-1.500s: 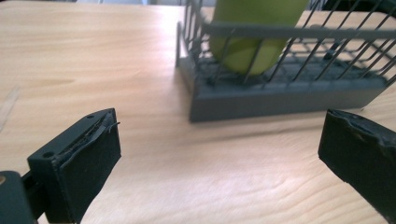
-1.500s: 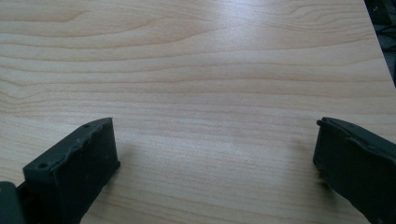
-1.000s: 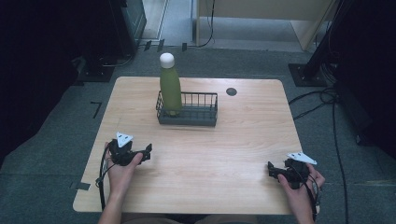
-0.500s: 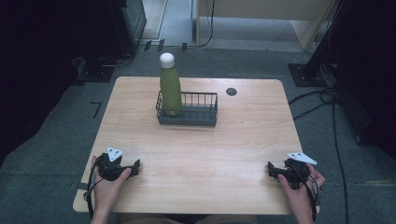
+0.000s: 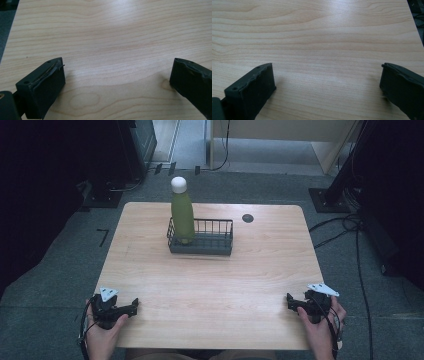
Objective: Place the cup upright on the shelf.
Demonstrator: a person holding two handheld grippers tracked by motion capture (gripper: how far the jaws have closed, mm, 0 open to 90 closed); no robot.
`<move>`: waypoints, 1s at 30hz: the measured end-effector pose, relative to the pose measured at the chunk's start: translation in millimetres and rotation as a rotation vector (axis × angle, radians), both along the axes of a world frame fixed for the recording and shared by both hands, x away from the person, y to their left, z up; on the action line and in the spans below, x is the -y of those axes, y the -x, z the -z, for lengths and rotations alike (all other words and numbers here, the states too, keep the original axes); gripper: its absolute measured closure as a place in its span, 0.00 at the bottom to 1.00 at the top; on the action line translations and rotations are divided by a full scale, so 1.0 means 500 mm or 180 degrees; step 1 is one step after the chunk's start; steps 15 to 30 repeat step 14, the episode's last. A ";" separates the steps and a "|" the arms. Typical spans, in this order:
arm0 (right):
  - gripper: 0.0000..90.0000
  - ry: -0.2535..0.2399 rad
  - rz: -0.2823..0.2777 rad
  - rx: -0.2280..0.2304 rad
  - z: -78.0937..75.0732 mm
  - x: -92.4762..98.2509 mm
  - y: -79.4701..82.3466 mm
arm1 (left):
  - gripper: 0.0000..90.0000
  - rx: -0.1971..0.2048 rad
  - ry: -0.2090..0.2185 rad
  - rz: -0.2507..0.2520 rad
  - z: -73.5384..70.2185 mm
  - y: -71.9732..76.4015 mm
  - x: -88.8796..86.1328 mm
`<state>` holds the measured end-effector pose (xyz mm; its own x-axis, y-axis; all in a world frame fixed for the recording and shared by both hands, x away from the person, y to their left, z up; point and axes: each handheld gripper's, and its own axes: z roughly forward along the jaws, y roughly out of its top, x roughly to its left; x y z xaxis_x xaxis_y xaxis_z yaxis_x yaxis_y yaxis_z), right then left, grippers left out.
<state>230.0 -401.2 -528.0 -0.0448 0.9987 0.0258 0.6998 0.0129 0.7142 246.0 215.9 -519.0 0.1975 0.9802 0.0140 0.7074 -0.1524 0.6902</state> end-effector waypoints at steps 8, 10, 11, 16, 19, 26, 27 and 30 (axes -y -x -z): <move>0.00 0.0002 -0.0001 -0.0003 0.000 0.000 0.000 | 0.00 -0.0006 0.0000 -0.0156 0.000 0.000 0.008; 0.00 0.0002 0.0000 -0.0003 0.000 0.000 0.000 | 0.00 -0.0002 0.0001 -0.0176 0.000 -0.001 0.009; 0.00 0.0002 -0.0001 -0.0004 0.000 0.000 0.000 | 0.00 -0.0005 -0.0003 -0.0186 0.000 -0.002 0.009; 0.00 0.0002 0.0000 -0.0003 0.000 0.000 0.000 | 0.00 -0.0002 -0.0001 -0.0199 0.000 -0.002 0.009; 0.00 0.0002 0.0000 -0.0003 0.000 0.000 0.000 | 0.00 -0.0002 -0.0001 -0.0199 0.000 -0.002 0.009; 0.00 0.0002 0.0000 -0.0003 0.000 0.000 0.000 | 0.00 -0.0002 -0.0001 -0.0199 0.000 -0.002 0.009; 0.00 0.0002 0.0000 -0.0003 0.000 0.000 0.000 | 0.00 -0.0002 -0.0001 -0.0199 0.000 -0.002 0.009; 0.00 0.0002 0.0000 -0.0003 0.000 0.000 0.000 | 0.00 -0.0002 -0.0001 -0.0199 0.000 -0.002 0.009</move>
